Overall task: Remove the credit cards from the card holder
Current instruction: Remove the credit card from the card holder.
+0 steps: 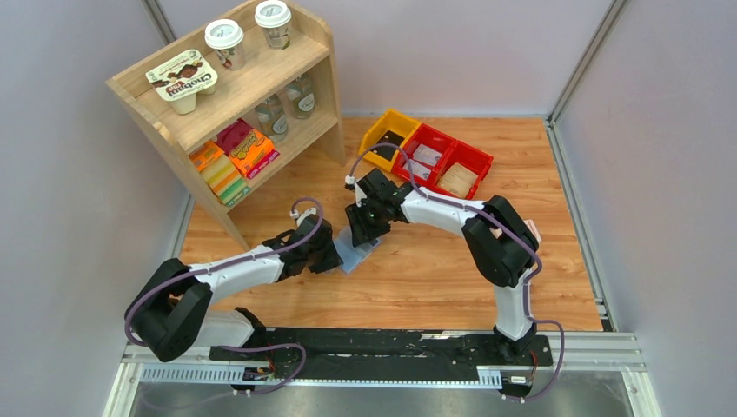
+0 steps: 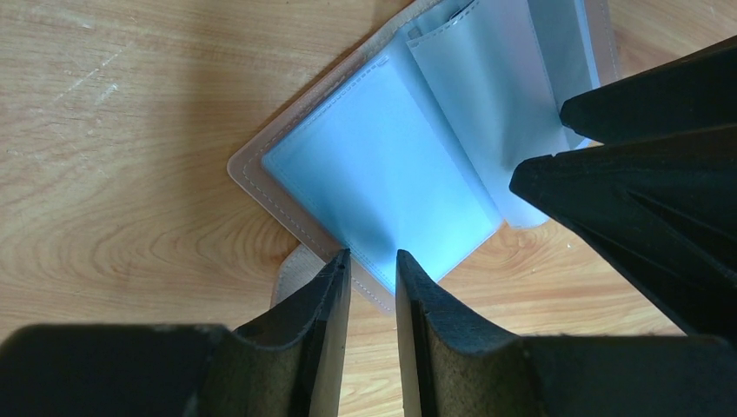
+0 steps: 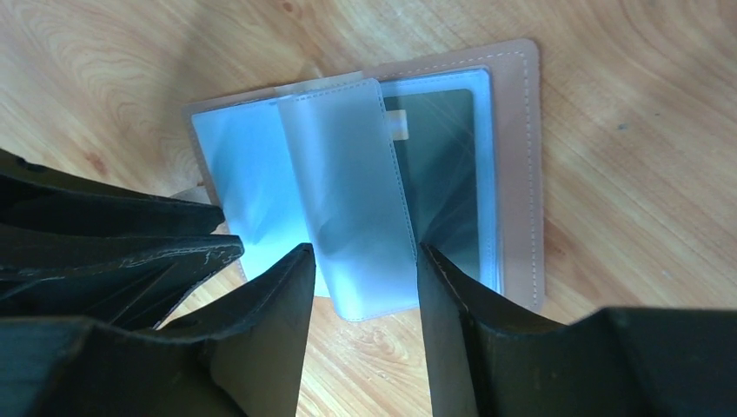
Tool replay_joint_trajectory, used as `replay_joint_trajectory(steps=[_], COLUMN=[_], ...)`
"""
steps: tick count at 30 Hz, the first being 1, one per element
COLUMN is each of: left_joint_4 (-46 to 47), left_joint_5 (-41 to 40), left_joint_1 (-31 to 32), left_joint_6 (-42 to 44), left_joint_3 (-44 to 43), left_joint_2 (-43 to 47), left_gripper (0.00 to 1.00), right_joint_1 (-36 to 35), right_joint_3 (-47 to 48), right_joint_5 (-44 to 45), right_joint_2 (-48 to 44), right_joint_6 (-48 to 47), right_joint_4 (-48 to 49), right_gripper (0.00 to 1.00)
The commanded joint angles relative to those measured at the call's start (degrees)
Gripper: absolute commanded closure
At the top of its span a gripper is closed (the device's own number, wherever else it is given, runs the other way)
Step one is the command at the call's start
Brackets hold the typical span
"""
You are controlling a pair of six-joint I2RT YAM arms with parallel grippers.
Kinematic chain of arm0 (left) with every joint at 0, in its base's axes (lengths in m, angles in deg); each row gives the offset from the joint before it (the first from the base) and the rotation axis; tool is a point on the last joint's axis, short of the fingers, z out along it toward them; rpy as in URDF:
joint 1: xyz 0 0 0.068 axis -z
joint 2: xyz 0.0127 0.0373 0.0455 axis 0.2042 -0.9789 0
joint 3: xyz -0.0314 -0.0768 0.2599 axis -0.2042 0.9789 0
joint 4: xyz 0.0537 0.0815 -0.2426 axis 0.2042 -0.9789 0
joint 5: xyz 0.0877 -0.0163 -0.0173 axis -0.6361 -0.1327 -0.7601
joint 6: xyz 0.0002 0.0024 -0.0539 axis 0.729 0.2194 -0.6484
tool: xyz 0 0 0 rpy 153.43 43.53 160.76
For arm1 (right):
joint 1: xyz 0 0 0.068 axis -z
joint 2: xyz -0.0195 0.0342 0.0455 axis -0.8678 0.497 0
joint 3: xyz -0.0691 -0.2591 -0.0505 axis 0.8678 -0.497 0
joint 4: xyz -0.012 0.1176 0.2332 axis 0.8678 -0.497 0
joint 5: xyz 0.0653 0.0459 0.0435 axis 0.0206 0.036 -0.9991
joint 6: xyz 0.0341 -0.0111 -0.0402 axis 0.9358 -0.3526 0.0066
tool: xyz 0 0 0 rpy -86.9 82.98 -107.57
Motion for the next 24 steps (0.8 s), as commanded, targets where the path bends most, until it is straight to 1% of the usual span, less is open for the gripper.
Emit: replay_joint_trajectory(steps=[1, 8, 14, 20, 24], left_joint_4=[-0.4, 2.3, 5.2, 6.0, 4.8], left_joint_5=[-1.0, -1.2, -2.2, -6.0, -8.3], left_joint_1=[-0.2, -0.2, -0.2, -0.2, -0.2], left_joint_6=[0.4, -0.5, -2.5, -5.2, -6.1], left_joint_3=[1.2, 3.3, 6.3, 10.5, 12.7], left_joint_2=[0.4, 3.1, 7.9, 17.2, 25.6], left_gripper=[0.66, 0.66, 0.65, 0.63, 0.62], right_joint_1=[-0.4, -0.4, -0.5, -1.0, -1.9], right_joint_3=[0.9, 0.8, -1.1, -1.2, -1.2], right_joint_5=[-5.1, -14.8, -19.9, -21.4, -23.6], right_joint_2=[-1.7, -1.2, -1.7, -0.2, 0.3], right_joint_6=[-1.0, -0.1, 2.1, 2.5, 2.6], right_joint_4=[2.1, 3.9, 7.3, 7.5, 8.2], right_gripper=[0.51, 0.52, 0.52, 0.53, 0.52])
